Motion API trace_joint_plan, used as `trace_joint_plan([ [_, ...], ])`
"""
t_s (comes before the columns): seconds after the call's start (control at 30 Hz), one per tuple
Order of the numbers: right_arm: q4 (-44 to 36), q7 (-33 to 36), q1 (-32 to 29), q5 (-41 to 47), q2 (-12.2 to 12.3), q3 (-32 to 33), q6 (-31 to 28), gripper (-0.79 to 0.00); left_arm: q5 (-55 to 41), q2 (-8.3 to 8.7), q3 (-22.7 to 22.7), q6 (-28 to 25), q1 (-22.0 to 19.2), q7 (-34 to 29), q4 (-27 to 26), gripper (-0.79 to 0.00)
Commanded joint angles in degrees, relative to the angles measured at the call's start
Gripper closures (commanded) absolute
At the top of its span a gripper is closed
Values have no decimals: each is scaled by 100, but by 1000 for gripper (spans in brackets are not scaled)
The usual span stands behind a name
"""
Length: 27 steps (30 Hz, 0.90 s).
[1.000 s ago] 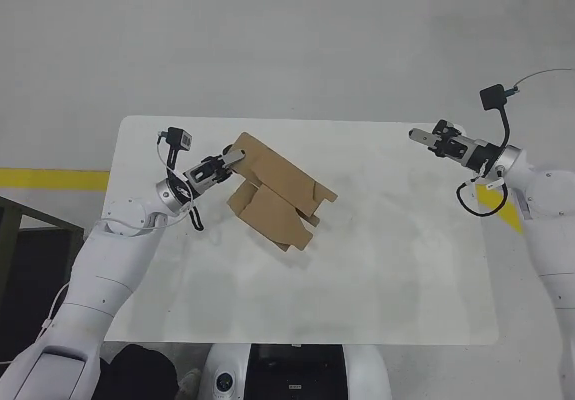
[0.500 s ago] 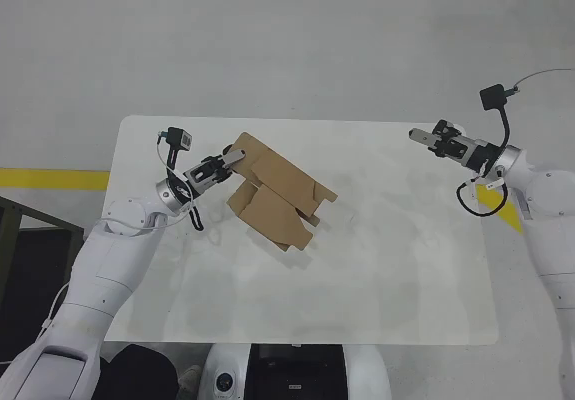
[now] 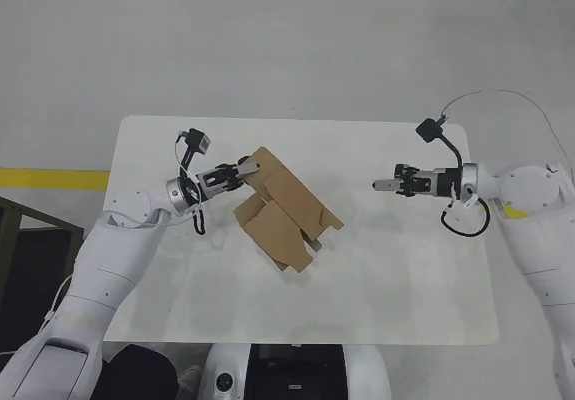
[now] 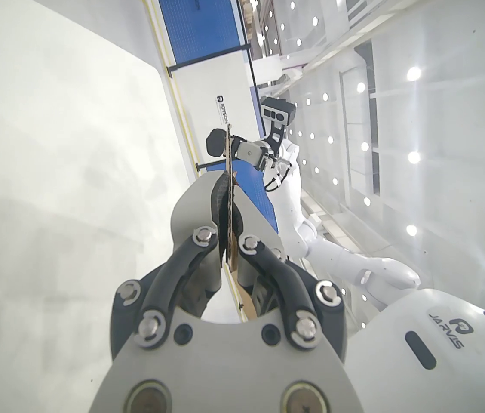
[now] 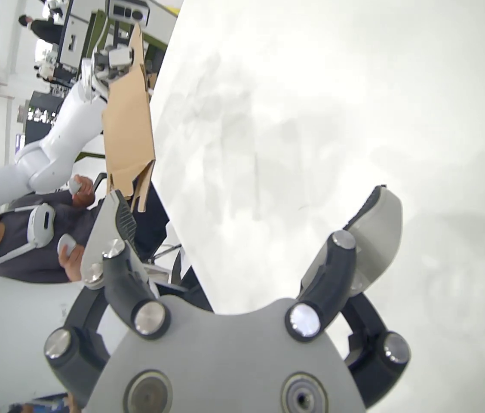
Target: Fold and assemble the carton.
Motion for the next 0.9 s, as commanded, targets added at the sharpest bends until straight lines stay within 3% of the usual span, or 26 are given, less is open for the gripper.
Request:
trace_joint_plan([
  [0.0, 135, 213, 52, 490, -53, -175, -75, -785, 8, -32, 131, 31, -115, -186, 87, 0],
  [0.13, 488, 532, 185, 1285, -141, -389, -263, -785, -100, -95, 360, -22, -238, -538, 135, 0],
  [0.33, 914, 845, 332, 2196, -283, -854, 50, -785, -280, -201, 663, -136, -388, -810, 254, 0],
  [0.57, 1168, 984, 497, 2800, -433, -1219, 189, -785, -419, -314, 917, -291, -576, -1002, 431, 0],
  [0.87, 1168, 984, 497, 2800, -433, -1219, 189, -785, -434, -324, 933, -306, -594, -1005, 451, 0],
])
